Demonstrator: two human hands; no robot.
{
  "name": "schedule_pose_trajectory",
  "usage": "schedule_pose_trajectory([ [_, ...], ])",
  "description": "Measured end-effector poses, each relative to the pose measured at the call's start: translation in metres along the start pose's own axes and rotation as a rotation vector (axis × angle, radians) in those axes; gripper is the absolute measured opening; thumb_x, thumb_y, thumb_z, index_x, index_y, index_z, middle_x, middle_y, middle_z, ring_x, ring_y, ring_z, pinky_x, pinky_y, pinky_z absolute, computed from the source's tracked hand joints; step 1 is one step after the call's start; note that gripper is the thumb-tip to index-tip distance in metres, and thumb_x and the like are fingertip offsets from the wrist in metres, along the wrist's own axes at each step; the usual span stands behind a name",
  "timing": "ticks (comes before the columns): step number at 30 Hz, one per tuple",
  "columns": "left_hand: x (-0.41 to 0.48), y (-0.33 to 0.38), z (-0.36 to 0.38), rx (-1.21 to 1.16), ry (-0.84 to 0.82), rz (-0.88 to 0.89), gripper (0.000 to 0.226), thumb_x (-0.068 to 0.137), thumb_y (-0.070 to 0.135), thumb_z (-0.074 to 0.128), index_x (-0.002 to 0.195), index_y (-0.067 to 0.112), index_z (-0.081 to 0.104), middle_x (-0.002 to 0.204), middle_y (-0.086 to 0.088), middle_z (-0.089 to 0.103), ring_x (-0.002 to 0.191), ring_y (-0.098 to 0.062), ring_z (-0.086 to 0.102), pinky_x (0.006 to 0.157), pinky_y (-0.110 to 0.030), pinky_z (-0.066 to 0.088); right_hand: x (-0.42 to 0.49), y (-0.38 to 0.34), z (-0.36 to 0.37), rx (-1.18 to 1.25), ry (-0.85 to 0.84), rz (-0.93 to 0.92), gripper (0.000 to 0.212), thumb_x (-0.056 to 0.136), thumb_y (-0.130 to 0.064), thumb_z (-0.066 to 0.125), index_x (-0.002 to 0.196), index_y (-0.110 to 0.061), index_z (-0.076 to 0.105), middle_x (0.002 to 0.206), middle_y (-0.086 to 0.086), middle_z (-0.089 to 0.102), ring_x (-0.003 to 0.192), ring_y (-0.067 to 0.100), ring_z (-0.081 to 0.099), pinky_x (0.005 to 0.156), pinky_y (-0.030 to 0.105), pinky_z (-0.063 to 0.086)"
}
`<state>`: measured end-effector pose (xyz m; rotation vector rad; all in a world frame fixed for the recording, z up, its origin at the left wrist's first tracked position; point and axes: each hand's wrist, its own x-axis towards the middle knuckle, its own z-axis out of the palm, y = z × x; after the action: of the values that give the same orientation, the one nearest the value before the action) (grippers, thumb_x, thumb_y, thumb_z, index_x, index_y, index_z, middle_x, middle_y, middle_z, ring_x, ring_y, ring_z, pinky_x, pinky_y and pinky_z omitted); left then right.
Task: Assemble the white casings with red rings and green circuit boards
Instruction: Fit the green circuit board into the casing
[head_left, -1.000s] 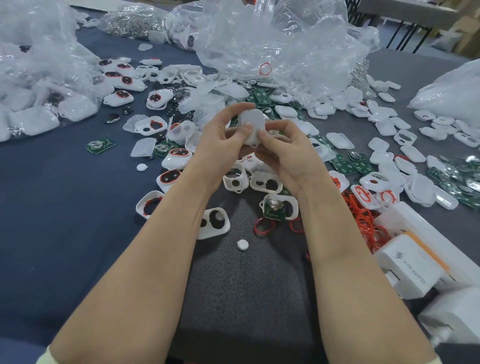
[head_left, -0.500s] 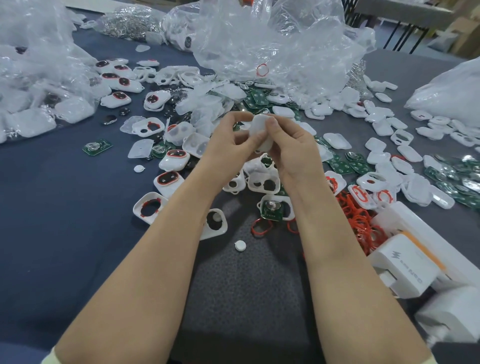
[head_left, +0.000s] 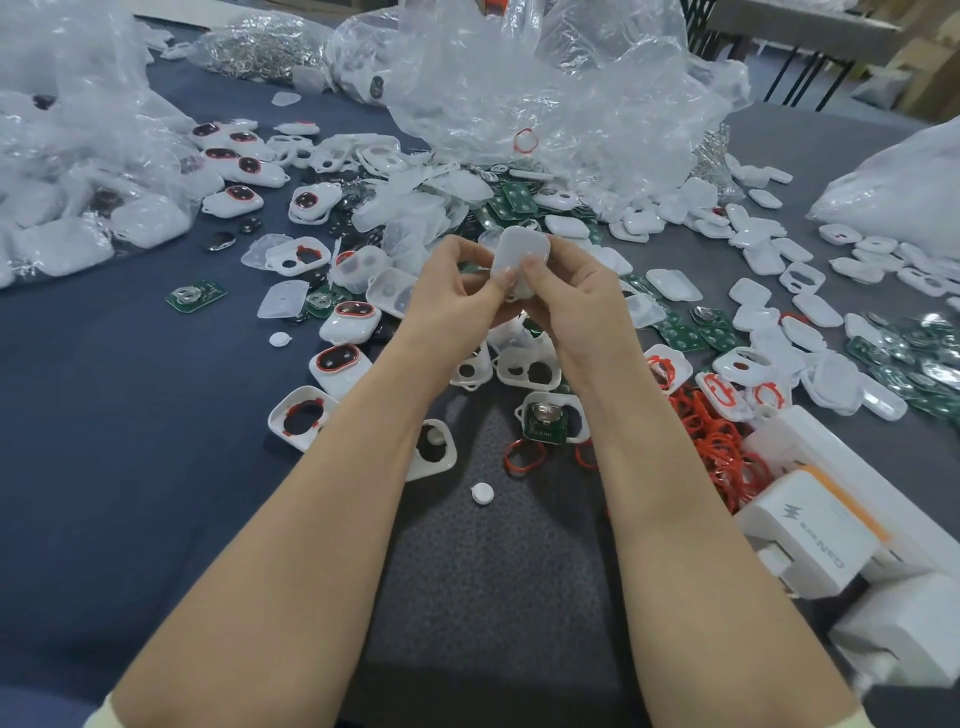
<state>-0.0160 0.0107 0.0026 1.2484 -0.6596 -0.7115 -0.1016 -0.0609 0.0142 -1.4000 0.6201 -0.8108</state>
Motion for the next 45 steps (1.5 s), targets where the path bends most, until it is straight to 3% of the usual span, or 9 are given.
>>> schedule_pose_trajectory([
  [5,0.0004,-0.0004,0.0,0.066,0.01,0.068,0.013,0.094,0.006,0.058,0.092,0.016,0.048,0.082,-0.007,0.067,0.072,-0.011,0.067,0.07,-0.025,0.056,-0.0005,0.0012,-0.0026,-0.031,-0.024,-0.003,0.017,0.095,-0.003,0.052,0.107,-0.013,0.058,0.104,0.012,0.064,0.096,0.022,0.061,0.089,0.036,0.053],
  [9,0.0033,0.0006,-0.0017,0.198,0.119,0.142,0.01,0.097,0.018,0.056,0.092,0.026,0.058,0.093,0.004,0.065,0.085,-0.015,0.065,0.086,-0.041,0.056,-0.0008,0.0002,-0.0081,-0.262,0.04,-0.222,0.02,0.088,-0.004,0.061,0.097,-0.022,0.059,0.098,-0.001,0.067,0.089,0.013,0.063,0.085,0.034,0.053],
  [13,0.0037,0.0039,-0.0014,-0.006,0.12,-0.016,0.024,0.098,0.036,0.051,0.092,0.016,0.061,0.074,0.002,0.072,0.071,-0.01,0.072,0.065,-0.024,0.057,-0.0011,0.0014,-0.0036,-0.368,0.075,-0.345,0.027,0.085,0.004,0.055,0.094,-0.018,0.066,0.109,0.002,0.063,0.108,0.018,0.059,0.092,0.037,0.051],
  [16,0.0056,0.0041,-0.0029,-0.084,0.118,-0.051,0.011,0.093,0.024,0.062,0.092,0.013,0.063,0.078,0.0,0.072,0.069,-0.007,0.07,0.063,-0.02,0.054,-0.001,0.0015,-0.0033,-0.412,0.047,-0.297,0.037,0.085,0.007,0.049,0.094,-0.022,0.069,0.123,-0.002,0.056,0.12,0.012,0.052,0.099,0.027,0.046],
  [20,0.0083,0.0018,-0.0034,-0.076,0.154,-0.048,0.008,0.089,0.009,0.065,0.092,0.015,0.062,0.086,-0.005,0.069,0.071,-0.011,0.068,0.073,-0.024,0.056,-0.0008,-0.0025,-0.0032,-0.16,0.048,-0.183,0.04,0.091,0.007,0.043,0.106,-0.024,0.064,0.118,0.001,0.064,0.103,0.019,0.063,0.094,0.042,0.052],
  [23,0.0084,-0.0005,-0.0026,0.034,0.132,0.011,0.007,0.089,0.009,0.065,0.094,0.014,0.065,0.091,-0.005,0.07,0.084,-0.015,0.068,0.078,-0.025,0.055,0.0008,-0.0021,-0.0042,-0.112,0.074,-0.122,0.029,0.094,-0.002,0.049,0.118,-0.016,0.057,0.112,0.007,0.066,0.097,0.018,0.065,0.086,0.032,0.056],
  [29,0.0073,-0.0002,0.0002,0.251,0.152,0.092,0.009,0.093,0.013,0.06,0.097,0.017,0.053,0.1,-0.007,0.064,0.099,-0.026,0.064,0.089,-0.039,0.054,0.0001,-0.0019,-0.0044,-0.134,0.061,-0.105,0.023,0.092,-0.001,0.056,0.114,-0.006,0.061,0.105,0.012,0.07,0.097,0.02,0.068,0.082,0.027,0.057],
  [36,0.005,0.0006,0.0,0.125,0.096,0.027,0.007,0.093,0.013,0.06,0.097,0.017,0.056,0.098,-0.004,0.065,0.093,-0.016,0.065,0.084,-0.025,0.055,-0.0007,-0.0044,-0.0061,-0.132,0.068,-0.078,0.029,0.093,0.0,0.055,0.121,-0.001,0.058,0.11,0.016,0.068,0.103,0.027,0.066,0.089,0.035,0.055],
  [45,0.0052,0.0019,-0.0007,0.268,0.153,0.054,0.013,0.093,0.015,0.06,0.104,0.012,0.055,0.101,-0.011,0.065,0.099,-0.027,0.065,0.091,-0.042,0.053,0.0003,-0.0007,-0.0054,-0.139,0.044,-0.082,0.025,0.092,0.0,0.056,0.115,-0.009,0.059,0.104,0.008,0.07,0.093,0.015,0.067,0.083,0.025,0.056],
])
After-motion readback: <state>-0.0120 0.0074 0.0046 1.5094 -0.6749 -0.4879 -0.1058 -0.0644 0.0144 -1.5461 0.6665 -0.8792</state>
